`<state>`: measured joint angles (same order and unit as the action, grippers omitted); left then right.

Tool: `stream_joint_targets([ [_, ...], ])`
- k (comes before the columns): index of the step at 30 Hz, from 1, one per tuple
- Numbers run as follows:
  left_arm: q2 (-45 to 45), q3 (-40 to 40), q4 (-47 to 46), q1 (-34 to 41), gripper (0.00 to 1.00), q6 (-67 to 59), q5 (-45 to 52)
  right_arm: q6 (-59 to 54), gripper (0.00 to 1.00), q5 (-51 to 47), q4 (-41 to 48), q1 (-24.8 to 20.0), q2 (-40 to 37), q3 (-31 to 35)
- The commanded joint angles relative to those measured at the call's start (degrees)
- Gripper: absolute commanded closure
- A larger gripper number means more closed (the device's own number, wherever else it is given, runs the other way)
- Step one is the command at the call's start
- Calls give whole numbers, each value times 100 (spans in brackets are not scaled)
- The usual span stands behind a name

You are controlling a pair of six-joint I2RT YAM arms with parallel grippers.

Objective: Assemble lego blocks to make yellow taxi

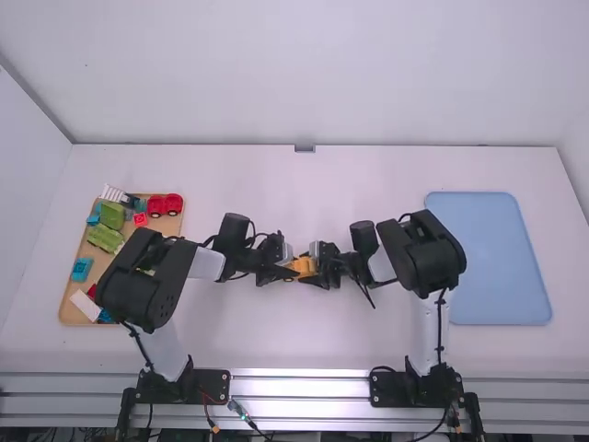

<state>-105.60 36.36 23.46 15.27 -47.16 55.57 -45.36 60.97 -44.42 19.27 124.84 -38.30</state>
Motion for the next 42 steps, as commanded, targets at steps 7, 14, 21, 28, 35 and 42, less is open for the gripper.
stream_joint_targets([
  [7, -70, 46, 280, -50, 98, 199, 160, -114, 44, 160, 229, 26, 120, -26],
  [14, -59, 157, 131, -26, 98, 280, 149, -120, 44, 160, 262, 28, 120, -37],
  [21, -59, 149, -339, 11, 98, -31, -90, -118, 44, 164, 267, 26, 120, -37],
  [28, -197, 153, -262, 22, 98, -20, -61, -116, 44, 184, 264, 28, 120, -35],
  [35, -629, 153, -136, 125, 98, 37, -59, -116, 44, 184, 264, 26, 120, -37],
  [42, -737, 151, -90, 426, 98, -107, -470, -118, 44, 184, 262, 28, 120, -39],
])
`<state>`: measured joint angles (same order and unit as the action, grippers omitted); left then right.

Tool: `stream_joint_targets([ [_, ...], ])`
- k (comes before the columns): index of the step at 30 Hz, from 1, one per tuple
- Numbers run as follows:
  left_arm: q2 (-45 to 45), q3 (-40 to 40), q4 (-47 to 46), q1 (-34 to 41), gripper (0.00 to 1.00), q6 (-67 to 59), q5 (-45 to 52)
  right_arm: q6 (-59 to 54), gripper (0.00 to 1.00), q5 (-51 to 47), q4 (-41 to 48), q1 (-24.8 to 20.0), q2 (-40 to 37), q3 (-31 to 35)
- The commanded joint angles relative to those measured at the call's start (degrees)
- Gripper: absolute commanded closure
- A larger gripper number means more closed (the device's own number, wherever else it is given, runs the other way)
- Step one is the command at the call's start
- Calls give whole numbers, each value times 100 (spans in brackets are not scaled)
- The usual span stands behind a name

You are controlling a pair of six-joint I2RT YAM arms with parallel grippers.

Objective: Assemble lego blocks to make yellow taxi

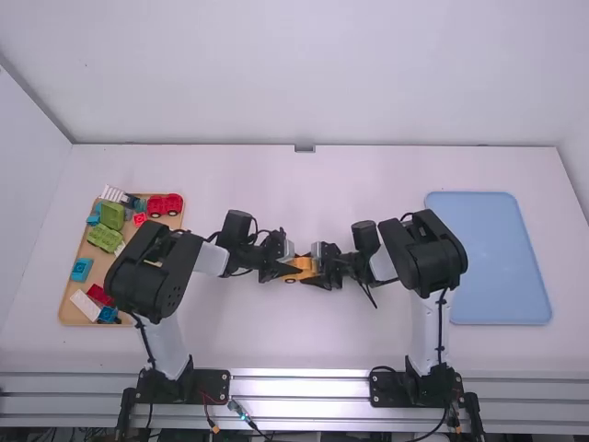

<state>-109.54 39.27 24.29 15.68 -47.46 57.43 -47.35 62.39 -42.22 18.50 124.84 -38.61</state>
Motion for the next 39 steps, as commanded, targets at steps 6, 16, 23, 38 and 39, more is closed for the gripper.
stream_joint_targets([
  [6, -343, -140, -398, 549, 98, -37, -1353, 81, 44, 26, 42, 105, 120, -4],
  [16, -341, -140, -424, 544, 97, -101, -1357, 81, 44, 17, 46, 105, 120, -4],
  [23, -293, -140, -435, 509, 85, -76, -1357, 81, 43, 15, 44, 103, 120, -7],
  [38, 177, -140, -562, 522, 69, -35, -1353, 83, 42, 17, 44, 103, 120, -7],
  [39, 177, -140, -562, 525, 69, -37, -1355, 85, 42, 17, 44, 103, 120, -7],
])
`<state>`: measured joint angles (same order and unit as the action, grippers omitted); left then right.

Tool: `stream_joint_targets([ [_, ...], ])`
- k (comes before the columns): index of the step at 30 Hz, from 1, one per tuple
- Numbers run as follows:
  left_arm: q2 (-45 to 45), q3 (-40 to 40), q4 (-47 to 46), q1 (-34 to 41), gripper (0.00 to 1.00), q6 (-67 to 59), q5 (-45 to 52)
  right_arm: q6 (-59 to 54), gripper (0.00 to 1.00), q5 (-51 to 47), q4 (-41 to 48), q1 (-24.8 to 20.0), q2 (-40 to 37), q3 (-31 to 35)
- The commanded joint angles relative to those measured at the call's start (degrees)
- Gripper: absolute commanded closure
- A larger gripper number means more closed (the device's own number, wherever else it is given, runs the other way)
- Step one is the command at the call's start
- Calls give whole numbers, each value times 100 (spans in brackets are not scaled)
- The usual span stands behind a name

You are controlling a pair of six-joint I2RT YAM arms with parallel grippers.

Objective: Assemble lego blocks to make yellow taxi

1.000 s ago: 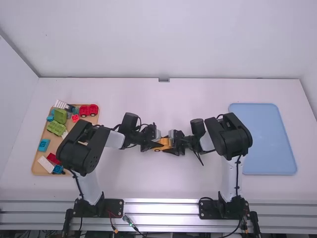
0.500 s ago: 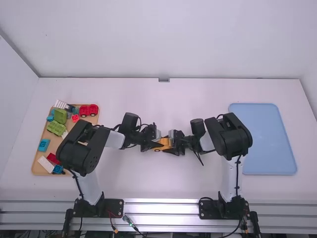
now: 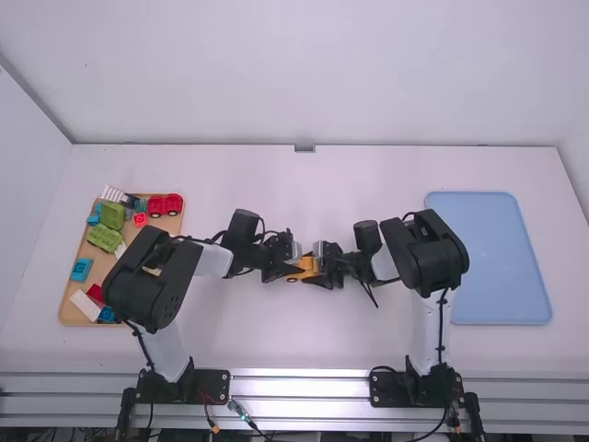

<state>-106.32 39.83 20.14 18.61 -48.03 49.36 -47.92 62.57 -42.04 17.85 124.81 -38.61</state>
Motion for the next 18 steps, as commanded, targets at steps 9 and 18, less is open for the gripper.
stream_joint_targets([
  [9, -142, -197, -61, 197, 55, 24, -529, 146, 42, 2, 28, 170, 122, -4],
  [18, -52, -197, 26, 208, 59, 247, -531, 160, 42, 2, 28, 168, 122, -4],
])
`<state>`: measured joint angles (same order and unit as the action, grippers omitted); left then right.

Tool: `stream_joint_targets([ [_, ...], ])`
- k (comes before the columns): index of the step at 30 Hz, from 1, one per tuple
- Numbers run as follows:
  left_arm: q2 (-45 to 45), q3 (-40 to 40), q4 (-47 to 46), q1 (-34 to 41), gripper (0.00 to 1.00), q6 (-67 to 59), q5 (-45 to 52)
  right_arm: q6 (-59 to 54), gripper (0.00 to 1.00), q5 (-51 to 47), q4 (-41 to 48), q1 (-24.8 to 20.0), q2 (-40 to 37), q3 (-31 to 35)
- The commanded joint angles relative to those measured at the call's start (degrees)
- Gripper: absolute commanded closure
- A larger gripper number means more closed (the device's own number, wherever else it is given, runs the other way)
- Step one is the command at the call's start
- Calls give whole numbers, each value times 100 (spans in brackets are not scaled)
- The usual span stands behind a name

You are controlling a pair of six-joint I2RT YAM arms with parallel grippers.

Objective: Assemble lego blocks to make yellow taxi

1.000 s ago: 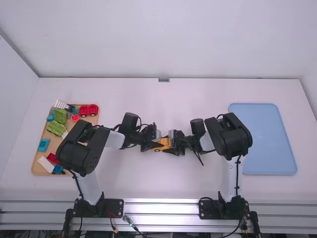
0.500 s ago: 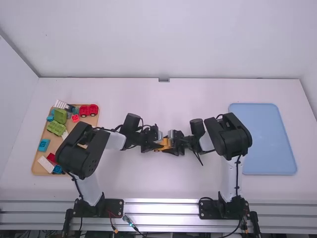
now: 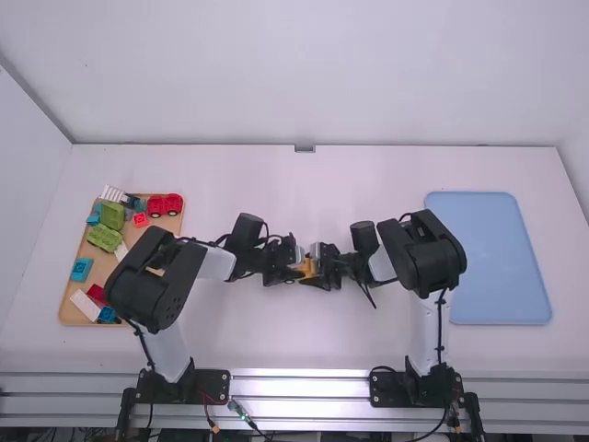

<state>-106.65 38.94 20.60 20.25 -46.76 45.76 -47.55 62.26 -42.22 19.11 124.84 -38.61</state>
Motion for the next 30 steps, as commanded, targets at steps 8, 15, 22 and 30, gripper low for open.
stream_joint_targets([
  [8, 437, -107, -350, 0, 55, 85, -186, 118, 42, 28, 46, 42, 120, -7],
  [15, 1027, -107, -868, -271, 38, 70, -168, 118, 42, 28, 46, 42, 120, -7],
  [22, 2044, -107, -1740, -935, 21, 70, -85, 120, 42, 33, 42, 44, 118, -11],
  [30, 3318, -107, -2170, -2251, 1, 710, 1296, 1639, 42, 28, -1421, -205, 31, -4],
])
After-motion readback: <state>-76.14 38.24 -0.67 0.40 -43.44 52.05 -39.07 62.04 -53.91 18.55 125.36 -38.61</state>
